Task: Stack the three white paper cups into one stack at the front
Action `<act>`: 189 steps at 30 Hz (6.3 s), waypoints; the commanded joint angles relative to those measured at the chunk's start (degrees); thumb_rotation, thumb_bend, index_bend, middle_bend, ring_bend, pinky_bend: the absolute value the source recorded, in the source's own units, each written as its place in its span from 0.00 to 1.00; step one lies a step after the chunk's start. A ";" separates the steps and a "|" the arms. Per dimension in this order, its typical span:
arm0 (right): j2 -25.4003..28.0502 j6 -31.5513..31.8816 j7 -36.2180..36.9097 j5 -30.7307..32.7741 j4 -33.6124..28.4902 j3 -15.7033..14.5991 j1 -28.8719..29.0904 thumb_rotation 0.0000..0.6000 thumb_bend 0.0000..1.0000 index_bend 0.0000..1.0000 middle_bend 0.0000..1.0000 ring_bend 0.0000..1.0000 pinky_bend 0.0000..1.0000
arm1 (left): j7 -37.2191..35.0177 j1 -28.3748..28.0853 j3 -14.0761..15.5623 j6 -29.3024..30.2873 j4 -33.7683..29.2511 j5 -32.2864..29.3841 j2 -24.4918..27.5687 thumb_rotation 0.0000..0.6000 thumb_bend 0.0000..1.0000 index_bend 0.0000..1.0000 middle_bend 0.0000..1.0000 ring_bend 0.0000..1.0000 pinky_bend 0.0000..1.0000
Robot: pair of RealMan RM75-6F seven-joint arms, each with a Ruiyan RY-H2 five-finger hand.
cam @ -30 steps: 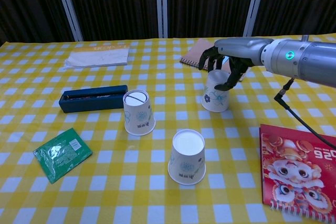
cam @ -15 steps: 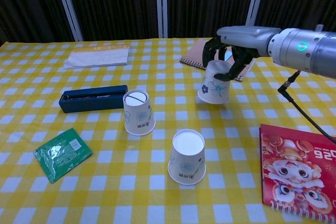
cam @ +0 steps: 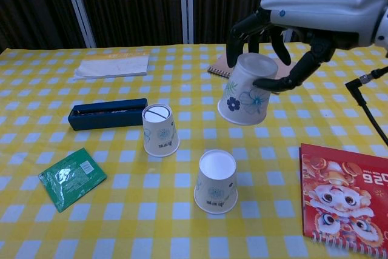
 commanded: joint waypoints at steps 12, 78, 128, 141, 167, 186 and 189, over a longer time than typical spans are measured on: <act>0.12 -1.40 0.99 -13.32 -1.28 -5.64 0.78 1.00 0.45 0.42 0.48 0.42 0.60 | -1.45 0.28 0.68 0.53 0.20 1.38 0.49 1.00 0.00 0.00 0.00 0.00 0.00; 4.63 30.27 12.96 -9.00 18.76 -12.48 -24.07 1.00 0.00 0.00 0.00 0.00 0.00 | 5.07 -11.87 -6.06 -9.98 0.94 -0.13 -5.25 1.00 0.00 0.00 0.00 0.00 0.00; 6.82 28.60 13.39 -3.27 15.73 -5.62 -30.20 1.00 0.00 0.00 0.00 0.00 0.00 | 34.72 -47.77 -10.18 -26.46 21.51 -28.13 -36.41 1.00 0.23 0.58 0.48 0.50 0.48; 7.03 29.31 12.50 -4.20 15.36 -5.01 -31.02 1.00 0.00 0.00 0.00 0.00 0.00 | 28.85 -46.43 -12.88 -21.79 -0.46 -17.11 -22.52 1.00 0.23 0.59 0.48 0.50 0.48; 7.29 29.38 11.58 -5.31 14.71 -4.49 -31.84 1.00 0.00 0.00 0.00 0.00 0.00 | 35.10 -53.71 -9.53 -26.94 -2.67 -22.44 -28.27 1.00 0.23 0.59 0.48 0.50 0.48; 7.39 29.26 11.58 -5.89 14.65 -4.25 -32.03 1.00 0.00 0.00 0.00 0.00 0.00 | 37.49 -56.64 -8.36 -25.73 -2.32 -27.77 -28.96 1.00 0.11 0.47 0.35 0.38 0.46; 7.35 29.27 11.46 -6.05 14.59 -4.28 -32.05 1.00 0.00 0.00 0.00 0.00 0.00 | 37.05 -56.79 -7.71 -26.10 -1.92 -27.93 -29.40 1.00 0.01 0.22 0.14 0.20 0.34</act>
